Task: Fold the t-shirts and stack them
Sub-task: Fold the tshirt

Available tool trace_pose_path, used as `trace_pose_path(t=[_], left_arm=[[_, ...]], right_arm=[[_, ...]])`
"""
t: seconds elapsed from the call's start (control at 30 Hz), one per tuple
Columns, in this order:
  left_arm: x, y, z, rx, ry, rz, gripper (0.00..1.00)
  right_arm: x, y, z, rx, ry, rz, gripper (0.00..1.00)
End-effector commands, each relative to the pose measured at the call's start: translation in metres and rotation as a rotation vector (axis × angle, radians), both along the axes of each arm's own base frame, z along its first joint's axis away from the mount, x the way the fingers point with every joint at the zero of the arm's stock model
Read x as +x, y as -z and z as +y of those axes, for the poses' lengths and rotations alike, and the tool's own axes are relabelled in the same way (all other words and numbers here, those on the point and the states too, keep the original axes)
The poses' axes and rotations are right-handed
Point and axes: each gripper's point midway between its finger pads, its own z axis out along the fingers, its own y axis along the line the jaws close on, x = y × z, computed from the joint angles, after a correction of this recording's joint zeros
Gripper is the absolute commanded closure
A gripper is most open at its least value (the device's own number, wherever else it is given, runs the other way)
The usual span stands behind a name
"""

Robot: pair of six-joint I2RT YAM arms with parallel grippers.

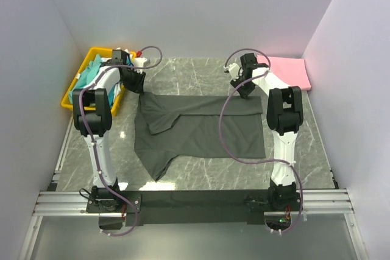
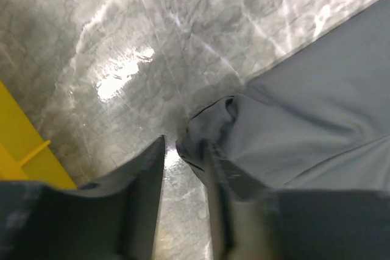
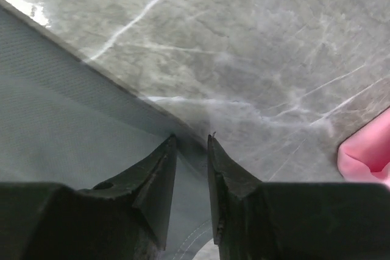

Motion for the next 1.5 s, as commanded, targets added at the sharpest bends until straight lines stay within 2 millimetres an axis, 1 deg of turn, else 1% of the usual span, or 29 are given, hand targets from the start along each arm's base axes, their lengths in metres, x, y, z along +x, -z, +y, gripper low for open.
trace_pose_path(t=[0.0, 0.03, 0.07, 0.13, 0.17, 0.27, 0.4, 0.47, 0.53, 0.63, 0.67, 0.7, 0.73, 0.77, 0.8, 0.83, 0.9, 0.93, 1.0, 1.03, 1.1, 1.13, 1.2, 1.23, 1.3, 1.33, 1.4, 1.43, 1.47], left_arm=[[0.003, -0.004, 0.005, 0.030, -0.011, -0.033, 0.66], [0.003, -0.003, 0.006, 0.035, -0.015, -0.033, 0.71], [0.006, -0.002, 0.020, 0.041, -0.043, -0.040, 0.81], [0.009, -0.001, 0.025, 0.057, -0.059, -0.043, 0.90], [0.012, -0.001, 0.027, 0.060, -0.063, -0.046, 0.97], [0.017, -0.002, 0.029, 0.064, -0.071, -0.052, 0.99], [0.026, -0.002, 0.039, 0.105, -0.128, -0.078, 0.99], [0.029, -0.002, 0.040, 0.107, -0.137, -0.081, 0.94], [0.032, -0.004, 0.038, 0.089, -0.144, -0.090, 0.80], [0.038, -0.015, 0.036, 0.072, -0.156, -0.118, 0.67], [0.041, -0.022, 0.036, 0.071, -0.157, -0.133, 0.65], [0.042, -0.027, 0.036, 0.072, -0.160, -0.145, 0.63], [0.046, -0.042, 0.038, 0.071, -0.170, -0.184, 0.61], [0.044, -0.047, 0.035, 0.057, -0.163, -0.193, 0.60], [0.043, -0.053, 0.033, 0.046, -0.159, -0.199, 0.59], [0.038, -0.064, 0.030, 0.035, -0.148, -0.213, 0.59], [0.029, -0.072, 0.022, 0.002, -0.127, -0.212, 0.59], [0.024, -0.082, 0.020, -0.001, -0.121, -0.226, 0.59], [0.012, -0.075, 0.015, 0.016, -0.102, -0.210, 0.58], [0.001, -0.074, 0.012, 0.018, -0.092, -0.204, 0.59], [-0.008, -0.071, 0.010, 0.009, -0.080, -0.199, 0.59], [-0.018, -0.063, -0.003, 0.001, -0.049, -0.172, 0.59], [-0.029, -0.053, -0.013, -0.014, -0.020, -0.127, 0.60], [-0.035, -0.040, -0.019, -0.011, -0.010, -0.097, 0.61], [-0.040, -0.029, -0.024, -0.020, -0.012, -0.072, 0.62], [-0.042, -0.019, -0.027, -0.015, -0.012, -0.054, 0.63], [-0.043, -0.010, -0.028, -0.017, -0.025, -0.031, 0.64], [-0.042, -0.002, -0.027, -0.012, -0.033, -0.017, 0.65], [-0.040, 0.002, -0.026, -0.009, -0.040, -0.011, 0.65]], right_arm=[[0.009, -0.003, -0.012, -0.037, 0.046, -0.039, 0.69], [0.010, -0.003, -0.013, -0.050, 0.052, -0.044, 0.71], [0.011, -0.001, -0.015, -0.060, 0.056, -0.049, 0.72], [0.014, -0.002, -0.015, -0.069, 0.059, -0.051, 0.74], [0.012, 0.003, -0.014, -0.072, 0.057, -0.034, 0.74], [0.017, 0.002, -0.018, -0.096, 0.070, -0.046, 0.75], [0.026, 0.000, -0.019, -0.101, 0.081, -0.070, 0.75], [0.029, -0.001, -0.015, -0.089, 0.083, -0.076, 0.75], [0.034, -0.010, -0.009, -0.068, 0.083, -0.099, 0.68], [0.039, -0.037, -0.002, -0.032, 0.097, -0.148, 0.59], [0.038, -0.054, 0.002, -0.003, 0.092, -0.170, 0.56], [0.036, -0.062, 0.002, 0.005, 0.098, -0.183, 0.55], [0.037, -0.073, 0.001, 0.010, 0.100, -0.211, 0.55], [0.034, -0.096, 0.001, 0.020, 0.103, -0.258, 0.54], [0.027, -0.095, -0.002, 0.019, 0.100, -0.249, 0.54], [0.022, -0.109, -0.003, 0.026, 0.099, -0.268, 0.55], [0.010, -0.104, -0.006, 0.020, 0.095, -0.238, 0.58], [0.004, -0.101, -0.008, 0.011, 0.097, -0.218, 0.60], [-0.006, -0.090, -0.011, -0.008, 0.092, -0.184, 0.64], [-0.008, -0.082, -0.013, -0.020, 0.096, -0.165, 0.66], [-0.012, -0.067, -0.014, -0.030, 0.099, -0.128, 0.69], [-0.013, -0.054, -0.016, -0.039, 0.103, -0.097, 0.70], [-0.009, -0.046, -0.016, -0.041, 0.107, -0.082, 0.71], [-0.009, -0.032, -0.015, -0.047, 0.105, -0.053, 0.71], [-0.002, -0.027, -0.023, -0.090, 0.118, -0.058, 0.71], [-0.001, -0.018, -0.025, -0.102, 0.121, -0.044, 0.71], [0.006, -0.017, -0.027, -0.117, 0.120, -0.055, 0.71], [0.007, -0.012, -0.027, -0.121, 0.121, -0.047, 0.71], [0.013, -0.015, -0.026, -0.123, 0.119, -0.062, 0.71]])
